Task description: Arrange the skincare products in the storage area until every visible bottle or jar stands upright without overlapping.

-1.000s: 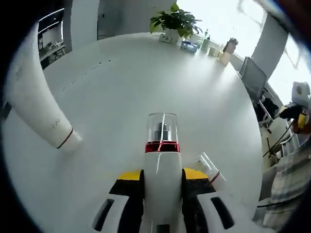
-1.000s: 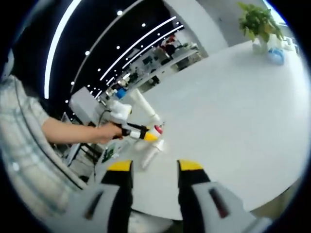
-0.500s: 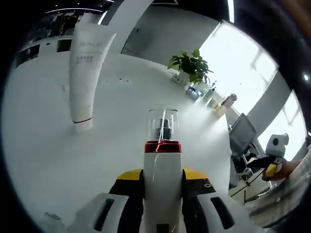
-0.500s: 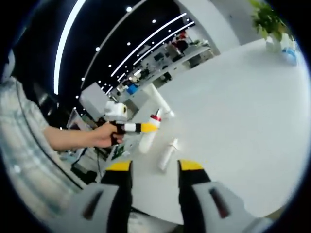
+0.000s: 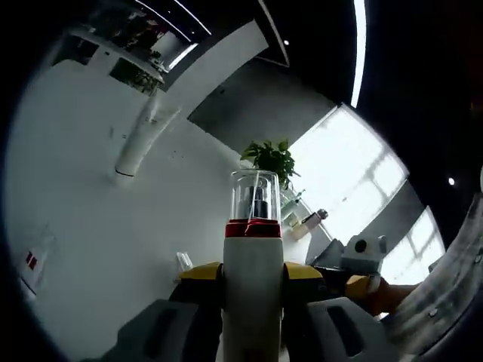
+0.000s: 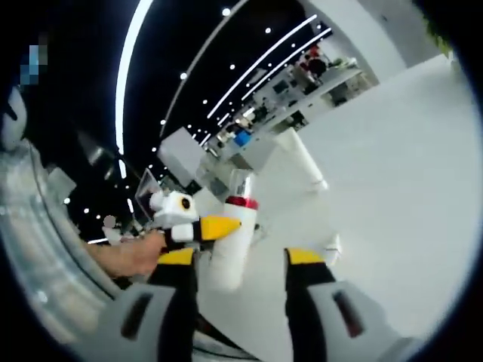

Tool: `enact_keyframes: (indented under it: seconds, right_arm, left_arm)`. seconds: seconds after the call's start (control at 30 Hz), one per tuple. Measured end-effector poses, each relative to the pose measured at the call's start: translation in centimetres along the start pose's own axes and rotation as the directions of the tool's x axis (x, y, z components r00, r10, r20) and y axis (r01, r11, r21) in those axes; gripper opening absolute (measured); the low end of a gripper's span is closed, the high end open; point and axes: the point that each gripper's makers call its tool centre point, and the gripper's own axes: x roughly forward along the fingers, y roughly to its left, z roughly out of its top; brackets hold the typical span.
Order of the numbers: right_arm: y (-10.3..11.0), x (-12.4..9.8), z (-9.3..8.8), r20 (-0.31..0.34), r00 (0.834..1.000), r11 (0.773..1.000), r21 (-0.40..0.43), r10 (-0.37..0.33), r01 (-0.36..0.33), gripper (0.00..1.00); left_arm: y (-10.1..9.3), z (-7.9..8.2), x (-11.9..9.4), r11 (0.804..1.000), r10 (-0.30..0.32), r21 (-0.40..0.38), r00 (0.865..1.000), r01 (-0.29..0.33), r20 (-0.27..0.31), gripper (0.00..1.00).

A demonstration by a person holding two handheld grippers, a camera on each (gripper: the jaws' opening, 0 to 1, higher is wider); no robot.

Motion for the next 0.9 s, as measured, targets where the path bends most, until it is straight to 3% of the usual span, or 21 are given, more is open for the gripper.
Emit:
enact_keyframes:
  seconds: [0.33, 0.43, 0.57, 0.7, 0.9]
  right_arm:
    - [3.6, 3.2, -1.3, -0.028, 0.996, 0.995, 0.046, 0.087, -0.085, 0.51]
    - [5.1, 4.4, -2.0, -0.059, 0.991, 0.989, 0.091, 0.12, -0.114, 0.53]
    - [7.0, 5.9, -1.7, -0.055, 0.986, 0.982, 0.108, 0.159, -0.152, 0.53]
    - [8.4, 7.3, -1.5, -0.068, 0.981, 0.979, 0.1, 0.183, -0.176, 0.51]
    - [10.0, 8.5, -2.4, -0.145, 0.971, 0.982, 0.044, 0.19, -0.186, 0.4]
  left_arm:
    - [-2.0, -1.4, -4.6, 0.996, -0.082, -0.038, 0.993, 0.086, 0.088, 0.28]
    - [-2.6, -1.6, -5.6, 0.994, -0.106, -0.014, 0.989, 0.108, 0.099, 0.28]
    - [-3.1, -2.0, -6.8, 0.992, -0.113, 0.063, 0.989, 0.107, 0.096, 0.28]
    - [-3.3, -2.2, -7.7, 0.989, -0.13, 0.08, 0.987, 0.123, 0.096, 0.28]
    - [-3.5, -2.3, -8.5, 0.984, -0.138, 0.128, 0.986, 0.126, 0.088, 0.28]
